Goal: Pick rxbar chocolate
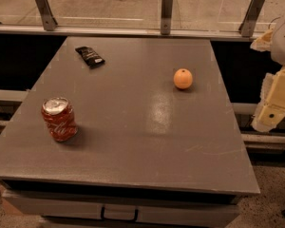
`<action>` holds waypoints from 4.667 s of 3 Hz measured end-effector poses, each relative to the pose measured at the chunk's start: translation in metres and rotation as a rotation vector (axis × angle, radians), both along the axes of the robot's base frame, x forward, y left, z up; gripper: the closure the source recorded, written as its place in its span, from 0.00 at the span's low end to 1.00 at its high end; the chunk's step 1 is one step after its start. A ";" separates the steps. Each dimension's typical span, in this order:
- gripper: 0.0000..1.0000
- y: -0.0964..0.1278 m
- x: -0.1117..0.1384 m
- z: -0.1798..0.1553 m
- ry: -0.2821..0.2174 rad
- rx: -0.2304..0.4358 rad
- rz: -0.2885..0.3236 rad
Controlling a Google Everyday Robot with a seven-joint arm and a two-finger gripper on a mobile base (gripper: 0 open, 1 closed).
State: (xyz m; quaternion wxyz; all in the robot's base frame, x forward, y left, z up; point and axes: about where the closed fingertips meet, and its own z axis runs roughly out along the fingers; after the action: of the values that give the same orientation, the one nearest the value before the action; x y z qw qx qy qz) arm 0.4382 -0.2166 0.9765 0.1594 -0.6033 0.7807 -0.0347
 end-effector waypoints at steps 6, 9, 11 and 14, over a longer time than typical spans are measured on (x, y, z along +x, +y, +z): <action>0.00 0.289 0.115 0.003 -0.089 0.329 0.425; 0.00 0.421 0.181 -0.014 -0.178 0.522 0.491; 0.00 0.487 0.213 -0.023 -0.214 0.611 0.495; 0.00 0.433 0.268 -0.065 -0.311 0.666 0.087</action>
Offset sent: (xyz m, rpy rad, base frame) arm 0.0406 0.0615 -0.0111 0.0915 -0.0047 0.1159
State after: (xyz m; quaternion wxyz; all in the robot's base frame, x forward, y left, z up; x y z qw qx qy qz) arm 0.7058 0.2166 0.9113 0.4651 -0.5385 0.6891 0.1370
